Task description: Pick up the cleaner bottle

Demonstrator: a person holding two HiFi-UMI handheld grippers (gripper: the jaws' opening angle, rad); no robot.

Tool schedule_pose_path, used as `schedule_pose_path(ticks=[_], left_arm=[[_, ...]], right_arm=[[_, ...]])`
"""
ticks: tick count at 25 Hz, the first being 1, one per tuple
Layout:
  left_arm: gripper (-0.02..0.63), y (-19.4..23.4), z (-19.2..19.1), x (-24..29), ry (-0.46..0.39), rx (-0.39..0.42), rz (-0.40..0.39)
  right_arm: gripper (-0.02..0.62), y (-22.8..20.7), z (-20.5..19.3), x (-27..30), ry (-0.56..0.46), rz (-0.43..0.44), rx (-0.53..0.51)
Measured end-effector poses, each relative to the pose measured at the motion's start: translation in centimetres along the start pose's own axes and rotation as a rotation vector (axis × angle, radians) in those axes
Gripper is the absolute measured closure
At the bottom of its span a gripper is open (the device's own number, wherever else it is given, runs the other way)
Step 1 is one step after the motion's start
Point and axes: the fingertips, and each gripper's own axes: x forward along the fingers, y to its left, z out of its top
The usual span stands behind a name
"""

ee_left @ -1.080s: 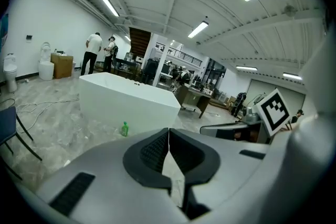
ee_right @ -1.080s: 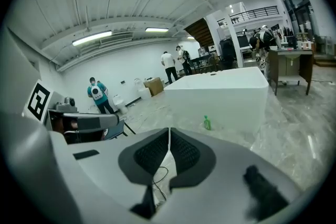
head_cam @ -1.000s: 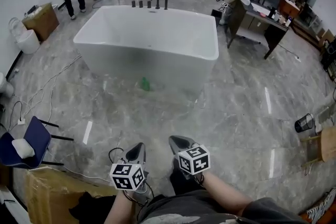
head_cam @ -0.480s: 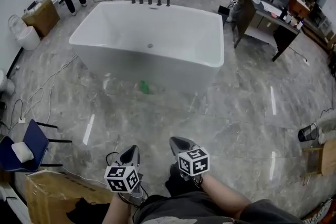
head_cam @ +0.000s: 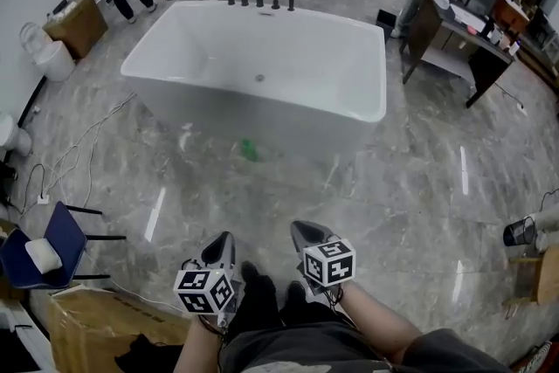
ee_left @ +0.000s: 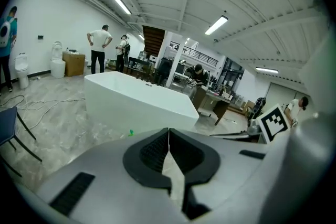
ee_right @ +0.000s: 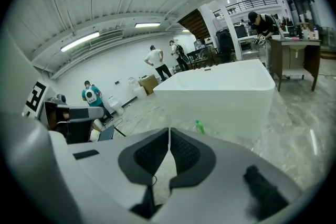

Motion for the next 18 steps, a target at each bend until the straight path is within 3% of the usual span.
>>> schedule_pose_path(ticks=[6,12,15,18], left_arm=[[0.591,1.9,1.4,3.6,0.006,0.005,-0.068],[0.591,6.5,2.9,7.0,0.036,-0.027,-0.113],[0.591,9.6,3.6,8.3,0.053,-0.037,-0.123],[0.591,12.2,4.1,9.6,0.059,-0.038,-0.139]], right_arm=[[0.569,-0.5,0.7,2.9,0.024,-0.039,-0.011],[0.569,-1.0,3.2,7.2,0.025,-0.093,-0.016],[0.569,-1.8,4.2,10.3,-0.003,-0.156,0.046],[0.569,-2.2,5.4,13.1,-0.016,-0.207,0.038]])
